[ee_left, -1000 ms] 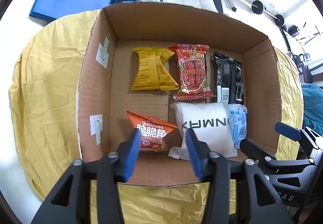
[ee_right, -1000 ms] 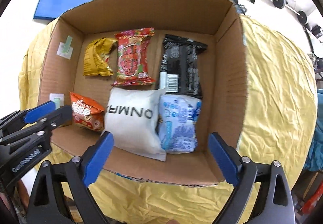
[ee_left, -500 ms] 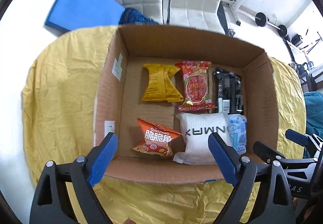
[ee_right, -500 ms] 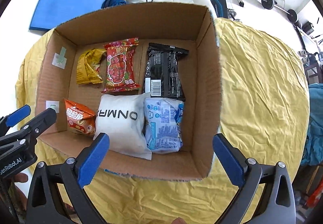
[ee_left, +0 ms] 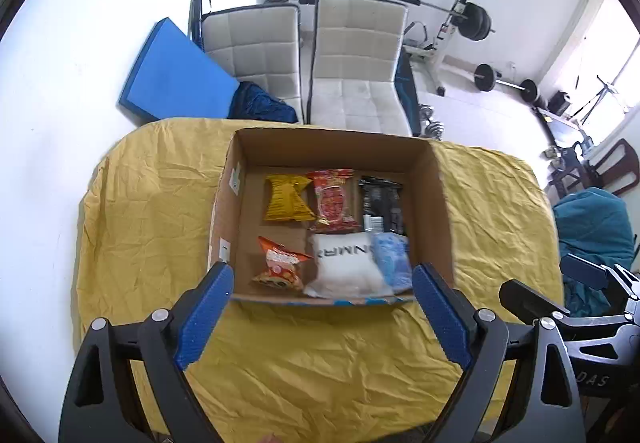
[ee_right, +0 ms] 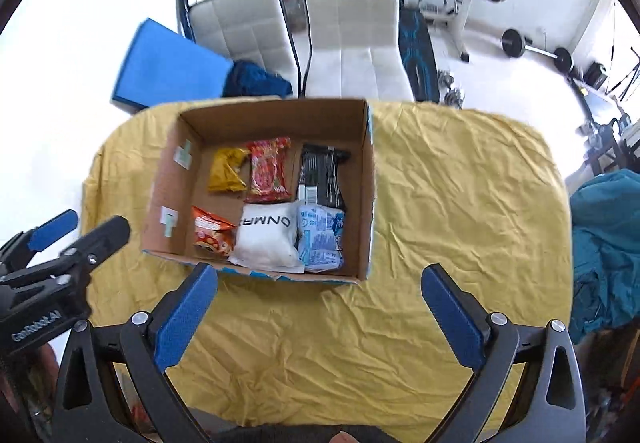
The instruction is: Organize soft objects
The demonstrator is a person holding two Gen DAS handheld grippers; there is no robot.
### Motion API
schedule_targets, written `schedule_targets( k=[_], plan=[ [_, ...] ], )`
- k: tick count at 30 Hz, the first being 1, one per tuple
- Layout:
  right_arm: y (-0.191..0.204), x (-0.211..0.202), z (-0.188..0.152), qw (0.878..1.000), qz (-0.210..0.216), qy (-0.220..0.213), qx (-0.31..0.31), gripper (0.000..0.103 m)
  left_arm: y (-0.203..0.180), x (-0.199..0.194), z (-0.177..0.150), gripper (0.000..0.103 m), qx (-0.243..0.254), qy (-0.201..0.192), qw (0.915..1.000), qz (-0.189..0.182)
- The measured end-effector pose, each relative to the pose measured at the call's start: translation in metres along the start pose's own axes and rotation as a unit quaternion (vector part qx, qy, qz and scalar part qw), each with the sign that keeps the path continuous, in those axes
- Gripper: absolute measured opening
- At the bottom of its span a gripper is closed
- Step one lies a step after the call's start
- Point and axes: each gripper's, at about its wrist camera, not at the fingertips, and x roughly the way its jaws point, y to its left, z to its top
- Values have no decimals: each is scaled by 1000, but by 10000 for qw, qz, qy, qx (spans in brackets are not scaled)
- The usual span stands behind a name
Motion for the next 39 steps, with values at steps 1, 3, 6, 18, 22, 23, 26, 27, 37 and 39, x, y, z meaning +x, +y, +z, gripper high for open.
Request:
schedule_targets(
  k=[1, 3, 6, 18, 22, 23, 26, 27, 37, 39],
  plan=[
    [0, -11, -3, 10000, 32, -41, -12, 103, -3, -7, -2, 92, 3, -12, 10000, -13],
    [0, -28, -9, 9999, 55, -144, -34, 103, -7, -23, -5, 92, 6, -109, 9999, -41],
    [2, -56, -22, 9994, 30, -314, -122, 103, -10, -49, -11, 92, -43, -286, 9996, 26],
    [13, -129, -47, 9968, 121, -646, -445, 103, -5, -112, -26, 92, -128, -517, 9986, 64],
    [10, -141, -46, 9966, 26, -743, -362, 103, -6, -121, -31, 92, -124, -516, 9986, 44],
    [8, -143, -46, 9965, -19, -769, -326, 103, -6, -123, -31, 92, -122, -523, 9985, 47],
    [3, -147, -46, 9964, -65, -814, -214, 103, -7, -126, -32, 92, -100, -555, 9984, 66],
    [2, -148, -46, 9964, -84, -827, -175, 103, -8, -127, -32, 92, -98, -568, 9983, 59],
    [-6, -155, -47, 9957, -227, -900, -25, 103, -12, -132, -30, 92, -18, -667, 9978, -4],
    [-7, -155, -48, 9957, -230, -894, 0, 103, -13, -131, -30, 92, -2, -662, 9978, -16]
  ],
)
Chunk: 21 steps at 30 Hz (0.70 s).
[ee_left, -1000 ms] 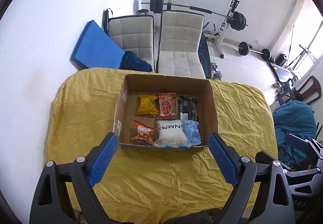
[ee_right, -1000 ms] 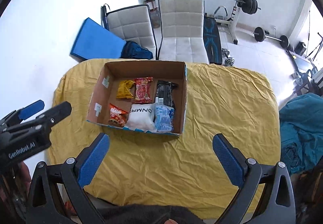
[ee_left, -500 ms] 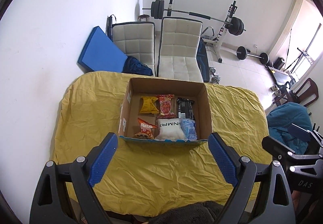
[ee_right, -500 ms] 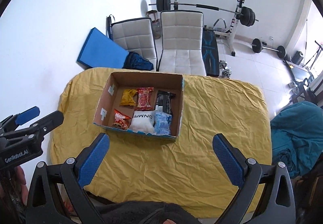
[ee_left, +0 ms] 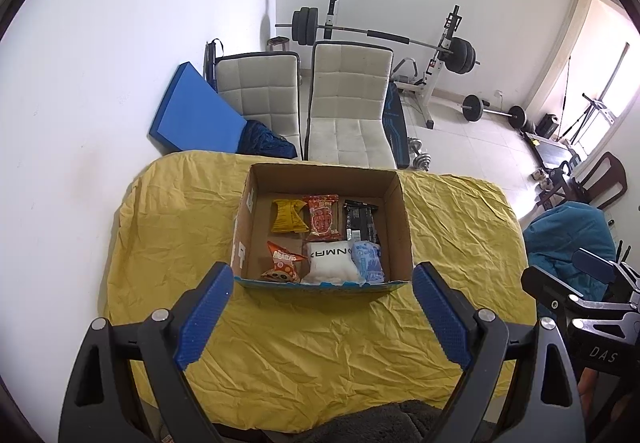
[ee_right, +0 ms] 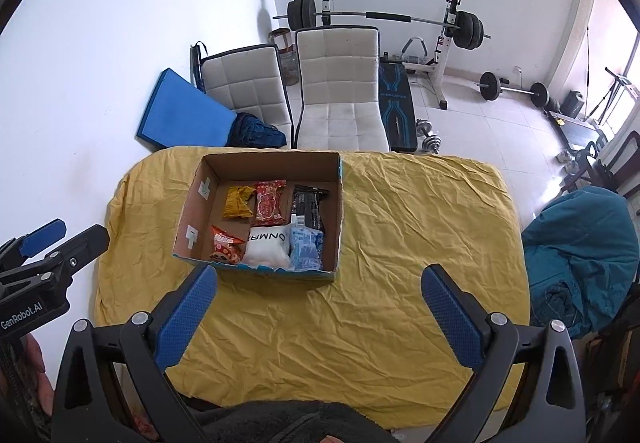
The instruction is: Organize soft objects
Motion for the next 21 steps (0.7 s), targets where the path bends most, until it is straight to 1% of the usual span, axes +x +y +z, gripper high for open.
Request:
schedule_targets(
  k=[21],
  plan=[
    [-9, -1, -4, 9998, -100, -19, 159, 103, -3, 1, -3, 92, -3, 34, 9999, -102]
  ],
)
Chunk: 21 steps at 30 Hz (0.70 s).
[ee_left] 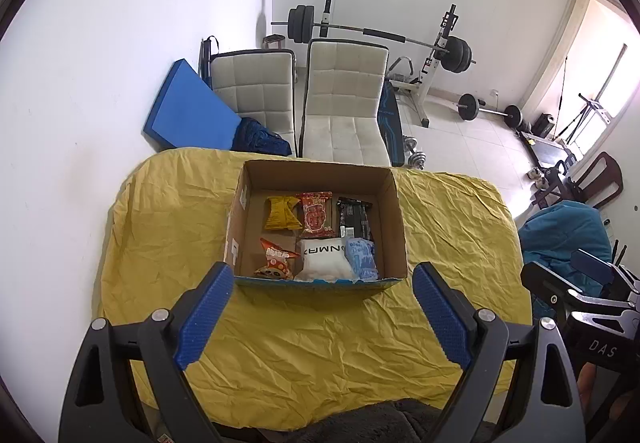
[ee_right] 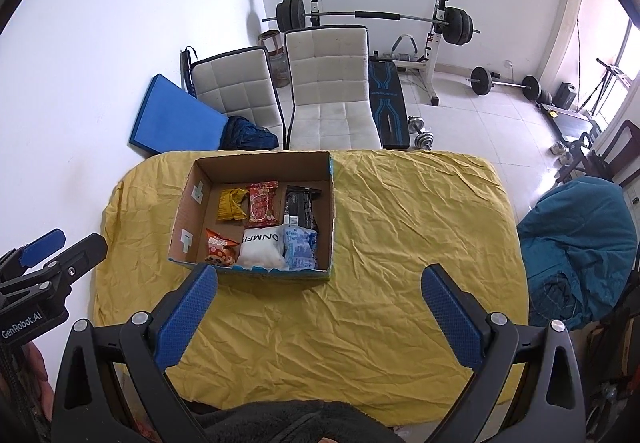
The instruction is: Organize soft objects
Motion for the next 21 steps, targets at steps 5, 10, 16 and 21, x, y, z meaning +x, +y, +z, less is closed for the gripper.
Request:
schedule_targets(
  k=[5, 10, 16, 21],
  plan=[
    [0, -1, -1, 10000, -52, -3, 10, 103, 1, 0, 0, 92, -17, 8, 10000, 18],
    [0, -2, -2, 10000, -49, -13, 26, 103, 1, 0, -3, 92, -25, -12, 10000, 30],
    [1, -1, -4, 10000, -83, -9, 30, 103, 1, -1, -7, 92, -66, 35, 10000, 14],
    [0, -3, -6, 9999, -109, -9, 78, 103, 1, -3, -8, 92, -77, 32, 10000, 14]
  ],
)
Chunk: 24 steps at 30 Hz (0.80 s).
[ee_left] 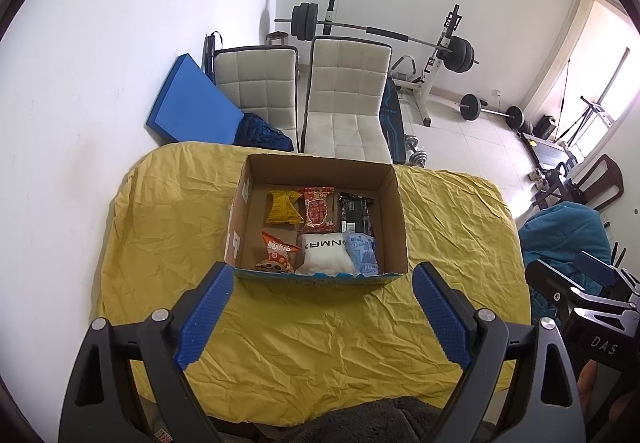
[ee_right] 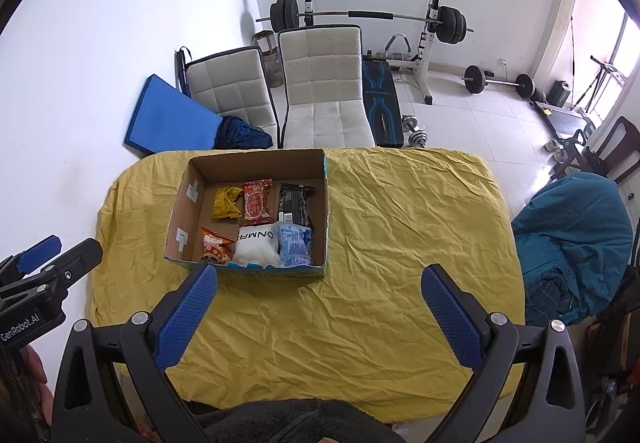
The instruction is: Organize soft objects
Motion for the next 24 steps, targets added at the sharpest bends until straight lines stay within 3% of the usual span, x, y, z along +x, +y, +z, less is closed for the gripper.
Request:
schedule_targets(
  k=[24],
  plan=[
    [-4, -7, 1, 9999, -101, -88, 68, 103, -1, -3, 3, 92, -19, -15, 10000, -69]
  ],
)
